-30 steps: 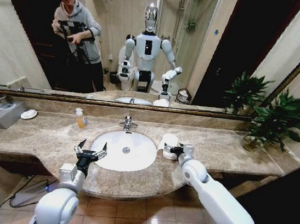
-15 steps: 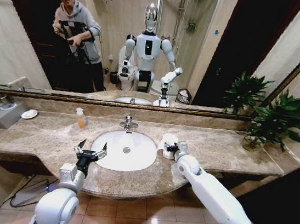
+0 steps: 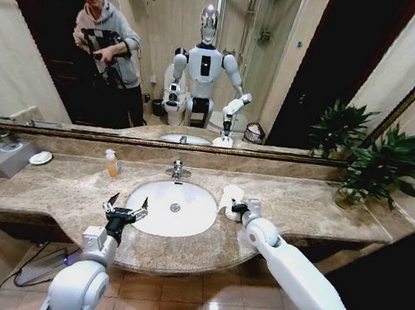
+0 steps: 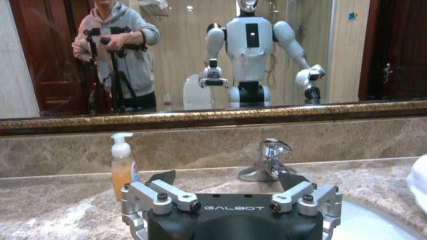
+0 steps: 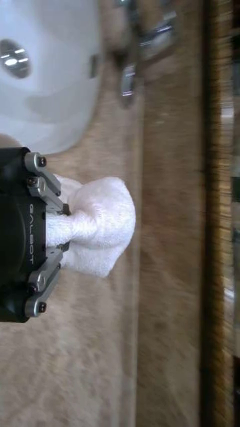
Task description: Pick up the towel from the sink counter and wipe the mirror surface.
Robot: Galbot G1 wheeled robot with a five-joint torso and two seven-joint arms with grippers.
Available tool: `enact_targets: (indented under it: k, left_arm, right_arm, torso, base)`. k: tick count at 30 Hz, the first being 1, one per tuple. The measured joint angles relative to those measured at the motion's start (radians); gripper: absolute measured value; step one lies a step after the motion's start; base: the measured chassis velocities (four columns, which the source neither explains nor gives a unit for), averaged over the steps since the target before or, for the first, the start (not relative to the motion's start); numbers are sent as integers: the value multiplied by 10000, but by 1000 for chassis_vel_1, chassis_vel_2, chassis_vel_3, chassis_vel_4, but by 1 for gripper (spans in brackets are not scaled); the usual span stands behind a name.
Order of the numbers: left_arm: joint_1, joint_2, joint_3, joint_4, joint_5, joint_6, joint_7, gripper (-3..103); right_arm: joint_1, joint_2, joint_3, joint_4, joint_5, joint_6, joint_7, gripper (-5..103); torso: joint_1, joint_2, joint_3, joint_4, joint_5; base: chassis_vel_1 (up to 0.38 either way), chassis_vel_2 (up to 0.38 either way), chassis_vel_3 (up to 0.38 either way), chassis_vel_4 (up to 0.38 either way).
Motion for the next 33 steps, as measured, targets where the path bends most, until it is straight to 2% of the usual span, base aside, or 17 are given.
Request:
enact_targets:
  k: [3,6,7,8,9,11,12,14,15,17,18,22,24,28,33]
  left_arm:
    - [1,0,0,0,0,-1,0,100]
    - [-1,-1,1,0,0,0,0,100]
    - [-1,-1,1,0,0,0,0,100]
    - [0,0,1,0,0,0,0,100]
    - [0,0,1,0,0,0,0,100]
    - [-1,0,1,0,0,0,0,100]
    - [-1,0,1,0,0,0,0,100]
    - [0,1,-1,0,0,0,-1,100]
    - [0,1,-1,0,0,0,-1,100]
    - [1,1,0,0,0,0,0,100]
    - [1,1,0,0,0,0,0,100]
    - [-1,0,0,0,0,0,0,100]
    - [0,0,0,0,0,0,0,100]
    - [-1,0,1,0,0,0,0,100]
    - [0,0,0,0,0,0,0,100]
  right_arm:
    - [-457,-104,822,815,-224,273,-68,14]
    - [-1454,-276,2236,2123,-1762,1219,-477,14]
    - [-1454,-276,2236,2123,-1762,1219,-477,14]
    - [-1801,-400,2807,2430,-2495,1873,-830,14]
    - [-1801,-400,2807,2430,-2495,1873,-830,14]
    - [-2069,-432,3892,2640,-3870,3352,-1690,14]
    - [-2069,-432,3892,2640,-3870,3352,-1690,14]
    - [-1544,-103,4488,2328,-4496,4590,-2317,14]
    - [-1544,-103,4488,2328,-4496,4590,-2317,14]
    - [-142,682,4983,1324,-5130,5637,-2666,14]
    - [-142,682,4983,1324,-5130,5637,-2666,14]
    - [2511,1934,4973,-855,-5825,6328,-2911,14]
    - [2929,2109,4893,-1248,-5944,6413,-2955,14]
    - [4819,2847,4575,-2843,-6417,6744,-2965,14]
    - [5757,3450,4272,-3481,-6485,6708,-3207,14]
  torso:
    - [1,0,0,1,0]
    - [-1,1,-1,-2,-1]
    - [-1,1,-1,-2,-1]
    - [-1,1,-1,-3,-1]
    - [-1,1,-1,-3,-1]
    - [-2,2,-2,-9,0]
    - [-2,2,-2,-9,0]
    - [-2,3,-1,-6,-1]
    - [-2,3,-1,-6,-1]
    - [-2,2,-1,-1,2]
    - [-2,2,-1,-1,2]
    - [2,0,1,5,-1]
    - [2,0,2,2,-1]
    - [3,-1,2,-1,-4]
    - [1,0,1,-2,-2]
  base:
    - [0,0,0,0]
    - [0,0,0,0]
    - [0,0,0,0]
    - [0,0,0,0]
    - [0,0,0,0]
    - [0,0,0,0]
    - [0,0,0,0]
    - [0,0,0,0]
    - [0,0,0,0]
    - [0,0,0,0]
    - [0,0,0,0]
    - [0,0,0,0]
    - [0,0,0,0]
    - [0,0,0,0]
    - [0,0,0,0]
